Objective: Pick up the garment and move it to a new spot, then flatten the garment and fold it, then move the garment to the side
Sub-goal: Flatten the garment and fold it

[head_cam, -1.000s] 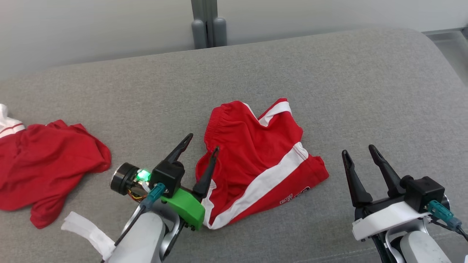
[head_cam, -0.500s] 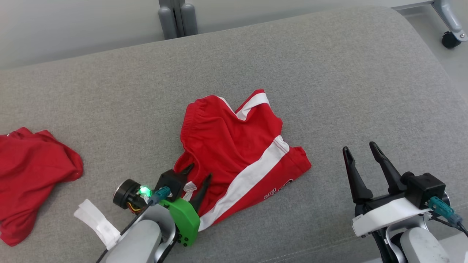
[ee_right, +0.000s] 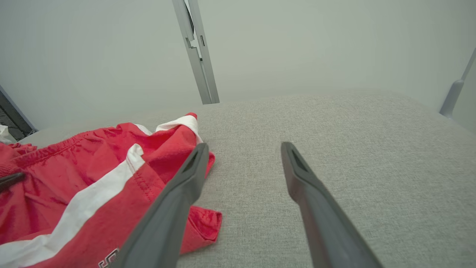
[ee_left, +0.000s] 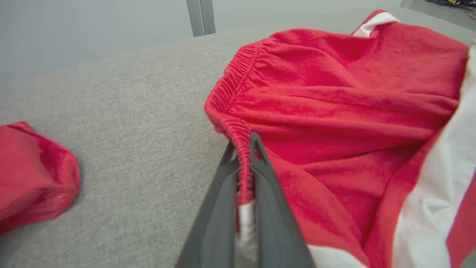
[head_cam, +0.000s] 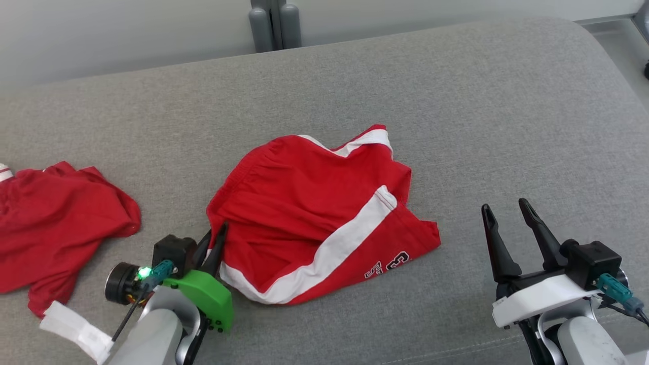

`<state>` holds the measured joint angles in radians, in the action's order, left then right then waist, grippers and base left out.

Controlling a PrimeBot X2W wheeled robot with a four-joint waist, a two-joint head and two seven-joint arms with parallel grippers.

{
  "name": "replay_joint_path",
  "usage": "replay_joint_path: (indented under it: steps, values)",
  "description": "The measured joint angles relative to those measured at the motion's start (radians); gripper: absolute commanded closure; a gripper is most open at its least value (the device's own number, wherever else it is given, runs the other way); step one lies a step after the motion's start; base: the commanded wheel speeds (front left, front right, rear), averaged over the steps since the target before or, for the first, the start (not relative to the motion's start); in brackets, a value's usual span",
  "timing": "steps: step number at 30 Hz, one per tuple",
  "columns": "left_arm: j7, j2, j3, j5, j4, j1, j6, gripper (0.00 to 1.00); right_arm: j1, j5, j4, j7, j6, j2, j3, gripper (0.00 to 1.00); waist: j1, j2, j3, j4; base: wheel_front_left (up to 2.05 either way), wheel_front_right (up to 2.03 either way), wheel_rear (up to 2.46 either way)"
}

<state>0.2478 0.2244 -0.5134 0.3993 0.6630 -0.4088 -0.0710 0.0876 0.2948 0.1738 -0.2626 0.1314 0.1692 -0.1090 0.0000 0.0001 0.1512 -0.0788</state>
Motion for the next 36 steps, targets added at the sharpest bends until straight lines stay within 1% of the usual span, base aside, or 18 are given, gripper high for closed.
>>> replay_joint_path:
  steps: [5, 8, 9, 10, 15, 19, 24, 30, 36]
  values:
    - [0.008, 0.017, 0.035, 0.031, -0.051, 0.089, 0.037, 1.00, -0.001, -0.006, 0.016, 0.000, 0.000, -0.004, -0.002, 0.00, 0.0000, 0.0000, -0.014, 0.031, 0.00, 0.00, 0.00]
    - [0.009, 0.018, 0.038, 0.039, -0.077, 0.131, 0.046, 1.00, -0.002, -0.006, 0.021, 0.000, 0.000, -0.005, -0.003, 0.00, 0.0000, 0.0000, -0.020, 0.045, 0.00, 0.00, 0.00]
    - [0.009, 0.017, 0.039, 0.039, -0.086, 0.139, 0.050, 0.44, -0.003, -0.006, 0.024, 0.000, 0.000, -0.005, -0.005, 0.00, 0.0000, 0.0000, -0.022, 0.050, 0.00, 0.00, 0.00]
    - [0.009, 0.016, 0.040, 0.039, -0.096, 0.142, 0.055, 0.00, -0.003, -0.006, 0.026, 0.000, 0.000, -0.005, -0.007, 0.00, 0.0000, 0.0000, -0.024, 0.054, 0.00, 0.00, 0.00]
    - [0.013, 0.000, 0.068, 0.027, -0.182, 0.147, 0.081, 0.00, -0.002, -0.006, 0.033, 0.000, 0.000, -0.002, -0.018, 0.00, 0.0000, 0.0000, -0.039, 0.080, 0.00, 0.00, 0.00]
    - [0.015, -0.010, 0.122, -0.002, -0.296, 0.172, 0.099, 0.00, 0.006, -0.006, 0.040, 0.000, 0.000, 0.002, -0.045, 0.00, 0.0000, 0.0000, -0.054, 0.104, 0.00, 0.00, 0.00]
    - [0.015, -0.013, 0.192, -0.048, -0.408, 0.236, 0.116, 0.00, 0.042, -0.006, 0.062, 0.000, 0.000, 0.010, -0.088, 0.00, 0.0000, 0.0000, -0.071, 0.138, 0.00, 0.00, 0.00]
    - [0.016, -0.028, 0.259, -0.091, -0.492, 0.315, 0.120, 0.00, 0.107, -0.001, 0.140, 0.014, 0.000, 0.029, -0.162, 0.00, 0.0000, 0.0000, -0.084, 0.185, 0.00, 0.00, 0.00]
    - [0.016, -0.051, 0.289, -0.113, -0.508, 0.347, 0.105, 0.00, 0.192, -0.003, 0.231, 0.077, 0.000, 0.040, -0.221, 0.00, 0.0000, 0.0000, -0.086, 0.232, 0.00, 0.00, 0.00]
